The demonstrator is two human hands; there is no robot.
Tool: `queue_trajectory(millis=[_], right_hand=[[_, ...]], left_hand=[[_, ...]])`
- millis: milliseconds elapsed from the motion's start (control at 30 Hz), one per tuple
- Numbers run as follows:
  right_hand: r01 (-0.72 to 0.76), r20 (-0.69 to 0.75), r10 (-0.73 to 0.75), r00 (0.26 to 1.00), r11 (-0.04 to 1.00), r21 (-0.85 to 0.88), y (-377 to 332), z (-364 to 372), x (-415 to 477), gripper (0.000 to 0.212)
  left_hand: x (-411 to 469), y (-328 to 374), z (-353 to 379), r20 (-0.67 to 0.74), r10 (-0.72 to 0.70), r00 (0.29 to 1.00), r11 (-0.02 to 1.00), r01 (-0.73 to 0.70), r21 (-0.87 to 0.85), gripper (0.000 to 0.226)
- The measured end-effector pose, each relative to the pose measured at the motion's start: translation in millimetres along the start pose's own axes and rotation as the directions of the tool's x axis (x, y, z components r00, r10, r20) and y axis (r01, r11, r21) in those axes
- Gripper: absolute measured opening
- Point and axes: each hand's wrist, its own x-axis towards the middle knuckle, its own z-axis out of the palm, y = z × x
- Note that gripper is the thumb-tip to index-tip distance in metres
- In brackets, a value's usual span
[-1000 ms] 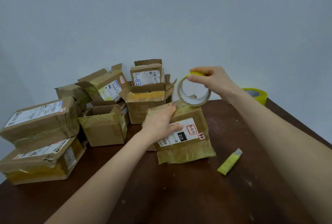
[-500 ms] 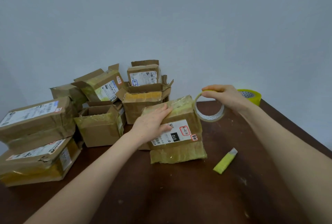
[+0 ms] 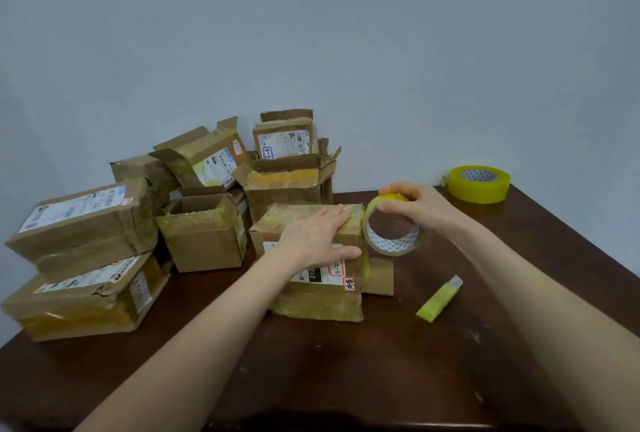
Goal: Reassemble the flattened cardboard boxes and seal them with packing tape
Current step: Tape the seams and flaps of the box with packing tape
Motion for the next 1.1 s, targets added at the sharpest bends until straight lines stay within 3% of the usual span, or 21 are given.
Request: queue_trajectory(millis=[233, 400, 633, 733, 867, 1000, 1100], right_hand=[[0.010, -0.031, -0.010, 0.999, 1.000, 0.004, -1.4, -1.6, -1.6, 0.021], [0.019, -0.064, -0.016, 0.998, 0.999, 0.037, 3.7, -1.2, -6.7, 0.021], [0.034, -0.059, -0.033, 0.998, 0.999, 0.010, 8.4, -8.4, -5.0, 0.013], [0.010, -0.030, -0.015, 0.999, 0.985, -0.170, 25.3, -9.5, -7.3, 0.019], [-0.005, -0.114, -0.015, 0.993, 0.986, -0.168, 41.4, -3.1, -3.0, 0.029], [-0.061, -0.051, 0.048, 0.998, 0.957, -0.283, 41.0, -4.6, -0.4, 0.057], [-0.059, -0.032, 0.052, 0.998, 0.948, -0.313, 38.6, -11.9, -5.9, 0.058]], left_hand=[[3.8, 19.9, 4.4, -0.087, -0.008, 0.996, 0.998, 0.014, 0.065, 0.087], [2.5, 23.8, 12.8, -0.220, 0.019, 0.975, 0.999, -0.008, 0.051, 0.071], [6.1, 19.7, 20.5, -0.295, 0.053, 0.954, 0.998, -0.042, 0.045, 0.064], [6.9, 16.7, 23.0, -0.311, 0.046, 0.949, 0.998, -0.034, 0.043, 0.063], [12.4, 13.2, 22.0, -0.321, 0.065, 0.945, 0.997, -0.050, 0.055, 0.063], [13.9, 10.2, 24.5, -0.354, 0.133, 0.926, 0.990, -0.110, 0.085, 0.061], [13.2, 11.8, 22.3, -0.397, 0.137, 0.908, 0.989, -0.106, 0.099, 0.061]])
